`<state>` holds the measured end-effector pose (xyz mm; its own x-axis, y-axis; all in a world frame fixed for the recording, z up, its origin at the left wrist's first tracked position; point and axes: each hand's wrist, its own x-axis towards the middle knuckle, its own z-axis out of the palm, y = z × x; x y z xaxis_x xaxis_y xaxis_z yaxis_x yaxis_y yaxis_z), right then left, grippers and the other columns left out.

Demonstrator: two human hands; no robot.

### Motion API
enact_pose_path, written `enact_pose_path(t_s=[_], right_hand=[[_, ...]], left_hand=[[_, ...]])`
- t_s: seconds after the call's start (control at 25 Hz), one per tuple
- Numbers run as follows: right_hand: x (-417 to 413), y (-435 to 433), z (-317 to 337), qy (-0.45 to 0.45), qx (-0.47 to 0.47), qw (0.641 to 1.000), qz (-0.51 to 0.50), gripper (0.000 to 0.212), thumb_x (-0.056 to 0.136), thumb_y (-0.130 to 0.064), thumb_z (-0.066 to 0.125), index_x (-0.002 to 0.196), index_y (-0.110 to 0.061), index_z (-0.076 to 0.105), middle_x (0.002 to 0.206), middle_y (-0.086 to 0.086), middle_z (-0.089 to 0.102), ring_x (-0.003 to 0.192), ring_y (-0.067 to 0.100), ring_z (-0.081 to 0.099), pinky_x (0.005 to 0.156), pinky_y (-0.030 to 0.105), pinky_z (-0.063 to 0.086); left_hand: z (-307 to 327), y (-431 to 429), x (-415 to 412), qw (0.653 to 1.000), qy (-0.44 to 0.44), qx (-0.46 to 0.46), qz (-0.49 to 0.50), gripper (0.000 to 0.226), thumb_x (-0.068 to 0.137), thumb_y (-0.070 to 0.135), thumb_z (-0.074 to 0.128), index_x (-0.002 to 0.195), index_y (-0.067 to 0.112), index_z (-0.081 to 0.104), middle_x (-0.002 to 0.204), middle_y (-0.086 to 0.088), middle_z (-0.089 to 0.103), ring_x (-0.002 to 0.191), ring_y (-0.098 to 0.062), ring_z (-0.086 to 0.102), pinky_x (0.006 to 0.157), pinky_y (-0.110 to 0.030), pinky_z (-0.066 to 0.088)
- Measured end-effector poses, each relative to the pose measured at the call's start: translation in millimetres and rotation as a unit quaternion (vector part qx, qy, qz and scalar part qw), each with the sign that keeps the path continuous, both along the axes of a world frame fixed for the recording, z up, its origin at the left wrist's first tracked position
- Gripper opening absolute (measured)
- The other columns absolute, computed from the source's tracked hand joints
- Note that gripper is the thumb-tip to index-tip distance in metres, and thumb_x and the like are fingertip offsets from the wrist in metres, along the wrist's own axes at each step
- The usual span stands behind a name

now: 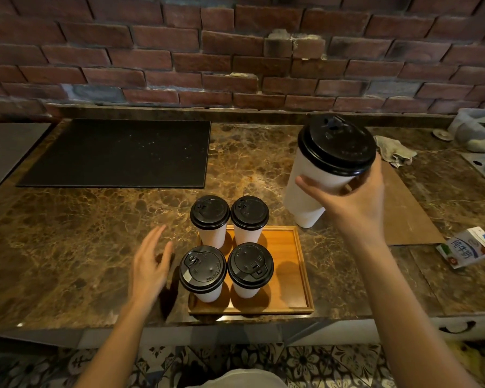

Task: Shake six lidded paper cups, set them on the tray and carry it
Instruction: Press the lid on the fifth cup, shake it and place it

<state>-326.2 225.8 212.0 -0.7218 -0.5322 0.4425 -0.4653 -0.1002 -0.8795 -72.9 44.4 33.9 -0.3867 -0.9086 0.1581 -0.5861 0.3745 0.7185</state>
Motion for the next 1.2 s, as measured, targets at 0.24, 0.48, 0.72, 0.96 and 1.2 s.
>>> enact_pose_path(t_s=[0.24, 0.48, 0.72, 0.96, 1.2], right_hand=[[-1.7, 9.8, -48.0, -0.033, 0.009, 0.998, -0.047, 0.103, 0.056, -0.036, 0.085, 0.142, -0.010, 0.034, 0.136, -0.003, 0.048, 0.120, -0.013, 0.045, 0.097, 0.006, 0.040], [-1.2, 16.8, -98.2, -0.075, 0.049, 0.994, -0.061, 0.097, 0.054, -0.035, 0.087, 0.134, -0.026, 0.033, 0.123, -0.025, 0.045, 0.114, -0.021, 0.044, 0.097, 0.005, 0.039], [6.9, 27.2, -155.5, -0.131, 0.127, 0.982, -0.057, 0.101, 0.056, -0.019, 0.093, 0.137, -0.023, 0.034, 0.118, -0.026, 0.049, 0.110, -0.021, 0.045, 0.095, 0.010, 0.035], [18.0, 40.6, -184.4, -0.152, 0.166, 0.973, -0.046, 0.099, 0.056, -0.015, 0.093, 0.134, -0.025, 0.033, 0.120, -0.018, 0.050, 0.112, -0.014, 0.048, 0.094, 0.005, 0.036], [31.8, 54.5, -197.1, -0.168, 0.192, 0.965, -0.062, 0.104, 0.051, -0.023, 0.094, 0.130, -0.033, 0.027, 0.121, -0.015, 0.047, 0.114, -0.004, 0.046, 0.097, 0.010, 0.034]], left_hand=[[-56.2, 18.6, 16.5, 0.986, -0.158, 0.048, -0.033, 0.048, 0.099, 0.018, 0.048, 0.145, 0.013, 0.037, 0.154, -0.010, 0.029, 0.144, -0.025, 0.021, 0.118, -0.043, 0.016], [-70.7, 27.5, 21.9, 0.971, -0.231, -0.024, -0.056, 0.053, 0.097, 0.032, 0.035, 0.144, 0.007, 0.035, 0.154, -0.013, 0.026, 0.145, -0.027, 0.018, 0.118, -0.041, 0.007], [-68.9, 28.2, 20.9, 0.970, -0.235, -0.034, -0.053, 0.061, 0.089, 0.034, 0.030, 0.143, 0.006, 0.038, 0.152, -0.014, 0.030, 0.144, -0.028, 0.022, 0.117, -0.041, 0.009], [-65.4, 28.3, 20.8, 0.971, -0.230, -0.025, -0.053, 0.061, 0.088, 0.033, 0.031, 0.142, 0.006, 0.038, 0.153, -0.014, 0.030, 0.144, -0.028, 0.021, 0.118, -0.041, 0.008], [-64.4, 29.4, 20.0, 0.972, -0.228, -0.025, -0.054, 0.061, 0.088, 0.032, 0.030, 0.143, 0.006, 0.037, 0.153, -0.014, 0.028, 0.145, -0.027, 0.020, 0.118, -0.040, 0.007]])
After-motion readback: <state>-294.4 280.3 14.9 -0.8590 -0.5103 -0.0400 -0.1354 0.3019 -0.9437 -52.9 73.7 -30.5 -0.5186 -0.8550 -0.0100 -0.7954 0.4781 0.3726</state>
